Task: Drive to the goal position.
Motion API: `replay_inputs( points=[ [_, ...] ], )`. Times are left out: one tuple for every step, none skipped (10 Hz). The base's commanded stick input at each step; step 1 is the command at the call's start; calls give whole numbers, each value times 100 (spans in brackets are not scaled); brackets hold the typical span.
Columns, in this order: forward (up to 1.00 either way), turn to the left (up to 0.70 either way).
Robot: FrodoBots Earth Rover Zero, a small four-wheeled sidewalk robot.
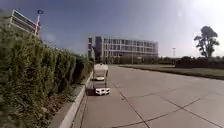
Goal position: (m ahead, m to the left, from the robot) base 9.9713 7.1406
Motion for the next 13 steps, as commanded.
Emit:
replay_inputs(
  points=[
    [0,-70],
    [0,-70],
    [0,-70],
    [0,-33],
    [0,0],
    [0,0],
    [0,0],
    [0,0],
    [0,0],
    [0,0],
    [0,6],
    [0,56],
    [0,70]
  ],
)
